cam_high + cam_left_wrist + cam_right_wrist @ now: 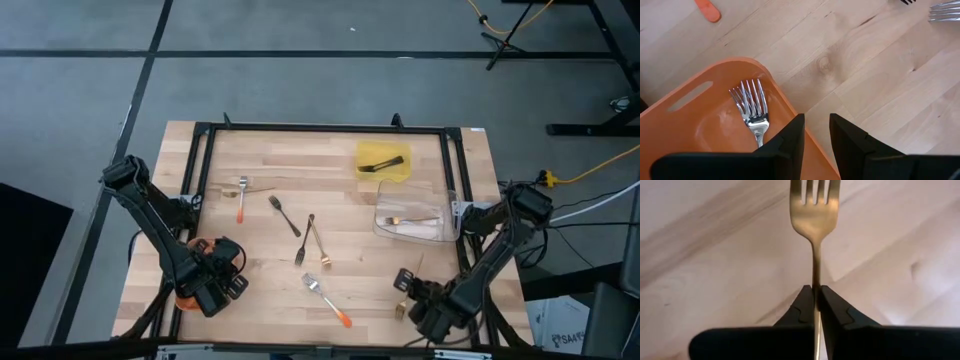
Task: Sort silverware by color (type)
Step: Put the gold fork into the transparent bin
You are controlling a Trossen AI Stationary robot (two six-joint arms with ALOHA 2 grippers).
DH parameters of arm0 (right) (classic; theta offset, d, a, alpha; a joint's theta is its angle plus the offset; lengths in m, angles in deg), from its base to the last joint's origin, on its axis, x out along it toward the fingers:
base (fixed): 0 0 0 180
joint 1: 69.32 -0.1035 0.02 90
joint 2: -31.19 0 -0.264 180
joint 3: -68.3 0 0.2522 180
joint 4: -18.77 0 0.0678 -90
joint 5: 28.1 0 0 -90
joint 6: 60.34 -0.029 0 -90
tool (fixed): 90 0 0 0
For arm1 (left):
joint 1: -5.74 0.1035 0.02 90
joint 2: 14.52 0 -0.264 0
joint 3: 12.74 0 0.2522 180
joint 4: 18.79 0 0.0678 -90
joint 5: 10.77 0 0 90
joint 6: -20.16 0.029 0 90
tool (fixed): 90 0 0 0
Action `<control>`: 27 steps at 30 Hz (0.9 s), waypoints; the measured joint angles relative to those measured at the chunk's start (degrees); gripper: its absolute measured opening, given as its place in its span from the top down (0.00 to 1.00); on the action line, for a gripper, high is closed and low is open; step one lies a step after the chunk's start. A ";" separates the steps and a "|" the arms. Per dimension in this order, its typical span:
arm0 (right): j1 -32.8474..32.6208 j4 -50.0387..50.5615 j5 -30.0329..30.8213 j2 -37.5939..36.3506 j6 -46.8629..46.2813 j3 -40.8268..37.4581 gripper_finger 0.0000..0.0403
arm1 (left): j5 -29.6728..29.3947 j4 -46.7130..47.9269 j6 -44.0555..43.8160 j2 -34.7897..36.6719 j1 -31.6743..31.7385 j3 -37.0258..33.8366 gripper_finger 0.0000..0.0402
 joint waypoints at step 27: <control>18.40 28.39 -3.30 -0.21 -6.12 28.29 1.00 | -0.02 -0.35 -0.02 0.00 -0.01 0.00 0.79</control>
